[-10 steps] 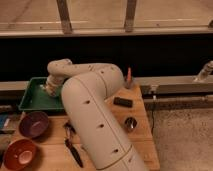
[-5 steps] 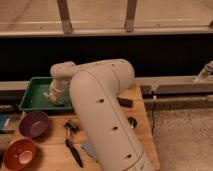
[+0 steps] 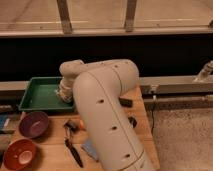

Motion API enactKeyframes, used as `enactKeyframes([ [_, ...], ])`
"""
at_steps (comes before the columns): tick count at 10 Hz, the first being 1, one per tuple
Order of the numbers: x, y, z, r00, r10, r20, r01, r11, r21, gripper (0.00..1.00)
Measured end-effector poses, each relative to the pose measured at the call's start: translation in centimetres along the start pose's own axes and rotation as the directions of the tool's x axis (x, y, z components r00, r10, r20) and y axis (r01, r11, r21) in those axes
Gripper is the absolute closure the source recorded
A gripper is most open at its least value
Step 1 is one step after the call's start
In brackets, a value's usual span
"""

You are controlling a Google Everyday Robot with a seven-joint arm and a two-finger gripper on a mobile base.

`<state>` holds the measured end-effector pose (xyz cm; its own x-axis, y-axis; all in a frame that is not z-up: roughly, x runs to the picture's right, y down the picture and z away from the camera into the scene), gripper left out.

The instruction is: Wipe tray with towel

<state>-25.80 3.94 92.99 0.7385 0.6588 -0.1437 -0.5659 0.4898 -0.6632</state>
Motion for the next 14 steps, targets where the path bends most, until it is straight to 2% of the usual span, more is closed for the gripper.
enactKeyframes([
  [2,-2.6,-1.4,0.5,1.0,0.007,0.015,-0.007,1.0,0.022,1.0],
  [4,-5.4,-1.1,0.9,0.999,-0.017,0.034,0.016,1.0,0.026,1.0],
  [5,-7.3,-0.1,0.6,0.997,-0.058,0.054,0.057,0.998,0.019,1.0],
  [7,-8.3,2.6,0.4,0.99,-0.118,0.081,0.12,0.993,-0.013,1.0],
  [10,-7.8,8.6,0.3,0.973,-0.203,0.111,0.212,0.975,-0.067,1.0],
  [11,-6.8,10.4,0.0,0.968,-0.222,0.117,0.232,0.97,-0.079,1.0],
  [14,-3.6,11.5,-0.4,0.978,-0.188,0.092,0.196,0.977,-0.084,1.0],
])
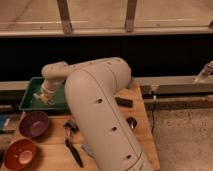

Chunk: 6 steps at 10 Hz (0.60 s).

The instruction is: Wipe tray with towel

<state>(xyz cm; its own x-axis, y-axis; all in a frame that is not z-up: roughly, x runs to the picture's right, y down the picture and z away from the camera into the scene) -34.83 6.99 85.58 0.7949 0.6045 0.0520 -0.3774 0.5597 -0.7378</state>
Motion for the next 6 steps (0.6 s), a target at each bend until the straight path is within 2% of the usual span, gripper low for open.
enactKeyframes([
  [2,2.2,-1.3,-0.7,0.999,0.049,-0.022,-0.048,0.999,0.023,1.0],
  [4,4.0,-4.6,-1.5,0.993,0.11,-0.033,-0.108,0.993,0.046,1.0],
  [6,5.1,-9.2,-2.3,0.986,0.161,-0.041,-0.157,0.985,0.075,1.0],
])
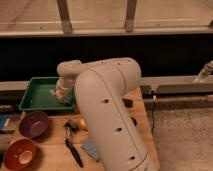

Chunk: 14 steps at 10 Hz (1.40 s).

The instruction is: Wipe tray with towel

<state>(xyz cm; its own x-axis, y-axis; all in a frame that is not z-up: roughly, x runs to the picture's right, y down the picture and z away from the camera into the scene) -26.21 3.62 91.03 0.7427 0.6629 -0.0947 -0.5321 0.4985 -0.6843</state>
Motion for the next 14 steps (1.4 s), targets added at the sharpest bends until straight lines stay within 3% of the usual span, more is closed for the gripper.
enactKeyframes([
  [3,-1.2,-3.9,0.5,0.999,0.03,-0.035,-0.028,0.999,0.041,1.0],
  [6,-4.6,-3.7,2.5,0.999,0.002,-0.052,0.0,0.999,0.037,1.0],
  [8,-6.4,-1.9,3.7,0.999,-0.034,-0.014,0.034,0.999,0.013,1.0],
  [11,-7.0,0.3,4.4,0.995,-0.063,0.073,0.063,0.998,0.001,1.0],
  [14,-7.1,2.9,5.5,0.992,-0.077,0.102,0.08,0.996,-0.028,1.0],
])
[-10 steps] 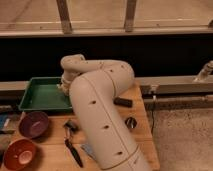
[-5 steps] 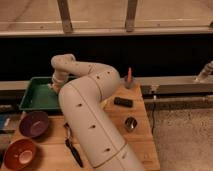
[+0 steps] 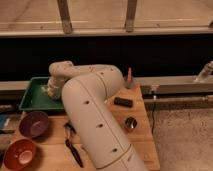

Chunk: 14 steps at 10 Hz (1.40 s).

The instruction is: Wipe tray with towel

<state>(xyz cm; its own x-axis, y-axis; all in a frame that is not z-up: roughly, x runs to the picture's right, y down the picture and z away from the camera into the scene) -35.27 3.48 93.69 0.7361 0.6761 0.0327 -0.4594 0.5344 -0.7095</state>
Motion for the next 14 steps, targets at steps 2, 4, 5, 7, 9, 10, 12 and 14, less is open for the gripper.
enactKeyframes([
  [2,0.8,2.5,0.1,1.0,-0.019,-0.003,0.019,1.0,-0.022,1.0],
  [4,3.2,3.4,-1.1,1.0,-0.001,-0.028,0.0,1.0,-0.024,1.0],
  [5,4.6,2.9,-2.0,0.999,0.02,-0.043,-0.021,1.0,-0.016,1.0],
  [7,6.6,1.1,-3.6,0.996,0.064,-0.065,-0.063,0.998,0.02,1.0],
  [9,7.1,-1.3,-4.2,0.993,0.091,-0.077,-0.087,0.995,0.057,1.0],
  [10,7.1,-2.6,-4.1,0.991,0.108,-0.082,-0.102,0.992,0.075,1.0],
  [12,6.3,-4.9,-3.5,0.988,0.139,-0.067,-0.133,0.987,0.085,1.0],
  [14,3.9,-5.4,-2.3,0.99,0.129,-0.048,-0.125,0.989,0.081,1.0],
])
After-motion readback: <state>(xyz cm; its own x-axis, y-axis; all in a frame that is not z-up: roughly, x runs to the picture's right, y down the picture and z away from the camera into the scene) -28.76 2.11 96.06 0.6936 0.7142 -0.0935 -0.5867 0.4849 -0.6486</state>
